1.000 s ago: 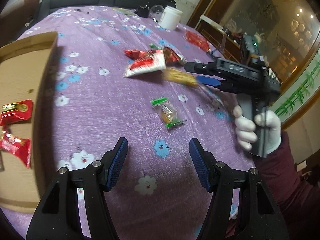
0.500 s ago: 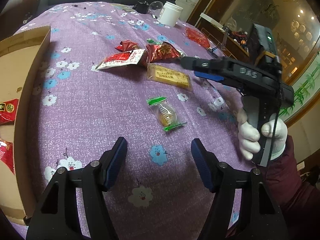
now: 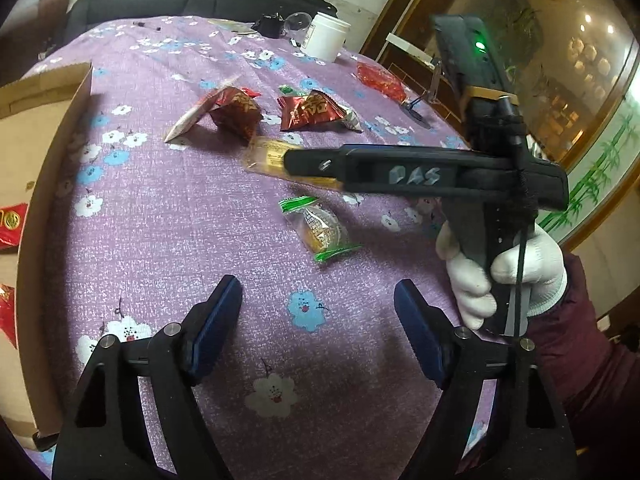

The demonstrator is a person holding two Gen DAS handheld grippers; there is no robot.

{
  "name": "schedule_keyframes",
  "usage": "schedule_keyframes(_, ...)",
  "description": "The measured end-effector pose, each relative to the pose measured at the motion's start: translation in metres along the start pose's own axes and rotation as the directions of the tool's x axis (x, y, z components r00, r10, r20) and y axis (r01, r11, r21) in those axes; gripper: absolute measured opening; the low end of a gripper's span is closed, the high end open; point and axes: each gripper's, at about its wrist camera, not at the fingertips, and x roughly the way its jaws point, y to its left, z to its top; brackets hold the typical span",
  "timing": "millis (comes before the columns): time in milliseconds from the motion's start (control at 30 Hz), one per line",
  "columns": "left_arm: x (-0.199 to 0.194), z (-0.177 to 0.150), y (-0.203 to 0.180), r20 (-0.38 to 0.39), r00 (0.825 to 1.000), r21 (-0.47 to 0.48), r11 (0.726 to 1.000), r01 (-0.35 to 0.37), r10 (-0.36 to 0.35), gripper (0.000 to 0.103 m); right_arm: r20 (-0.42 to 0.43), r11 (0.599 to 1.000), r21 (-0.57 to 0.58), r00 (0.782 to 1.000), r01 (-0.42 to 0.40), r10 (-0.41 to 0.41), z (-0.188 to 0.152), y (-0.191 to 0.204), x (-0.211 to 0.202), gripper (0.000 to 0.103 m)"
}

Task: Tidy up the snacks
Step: 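Grasp the clear green-tied packet with the left tool while the right grasps the biscuit packet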

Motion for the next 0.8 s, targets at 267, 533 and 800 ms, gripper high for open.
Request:
schedule_keyframes(267,0.01,0.014,-0.005,-0.047,0.998,-0.012,0.999,-0.05,0.05,0.08,0.02,0.997,-0.043,0.998,0.064,-0.063,-0.008,0.006,0.001,0.045)
schedule_keyframes(533,0.04,0.033,-0.031,-0.068,0.996,0.08,0.995,-0.052,0.057,0.076,0.047,0.984,0.179,0.999,-0.016,0.008,-0.005,-0.042,-0.01,0.046)
schedule_keyframes(800,0.045,0.035,-0.033,-0.072,0.997,0.106,0.994,-0.033,0.041,0.026,0.057,0.982,0.19,0.998,-0.019,0.009,-0.005,-0.041,-0.012,0.046)
